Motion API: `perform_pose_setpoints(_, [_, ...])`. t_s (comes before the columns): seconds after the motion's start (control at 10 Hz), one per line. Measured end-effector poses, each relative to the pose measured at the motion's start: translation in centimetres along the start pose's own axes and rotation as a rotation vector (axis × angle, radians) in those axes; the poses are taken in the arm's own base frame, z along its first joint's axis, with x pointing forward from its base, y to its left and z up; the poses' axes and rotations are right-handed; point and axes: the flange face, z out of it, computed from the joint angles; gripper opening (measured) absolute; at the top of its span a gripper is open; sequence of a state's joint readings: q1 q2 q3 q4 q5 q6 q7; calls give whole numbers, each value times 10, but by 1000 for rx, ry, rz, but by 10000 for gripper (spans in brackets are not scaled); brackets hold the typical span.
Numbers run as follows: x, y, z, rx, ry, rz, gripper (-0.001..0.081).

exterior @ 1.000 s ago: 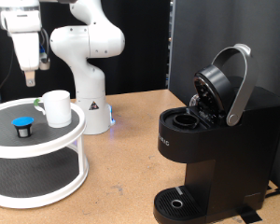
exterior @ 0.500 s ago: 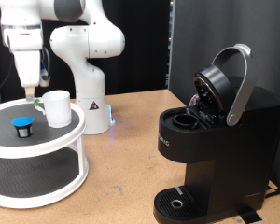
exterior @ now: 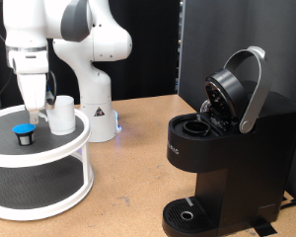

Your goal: Make a cup of coffee with the keurig machine

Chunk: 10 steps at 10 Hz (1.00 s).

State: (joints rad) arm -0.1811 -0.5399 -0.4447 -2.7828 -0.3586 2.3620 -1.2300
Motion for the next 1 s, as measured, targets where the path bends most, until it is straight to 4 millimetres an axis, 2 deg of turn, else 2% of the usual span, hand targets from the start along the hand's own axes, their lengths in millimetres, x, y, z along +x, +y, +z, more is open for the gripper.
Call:
perform_pose_setpoints(0.6, [-8, 3, 7, -6, 3, 6, 805])
perform_pose_setpoints(1.0, [-7, 6, 25, -27, -27, 1, 805])
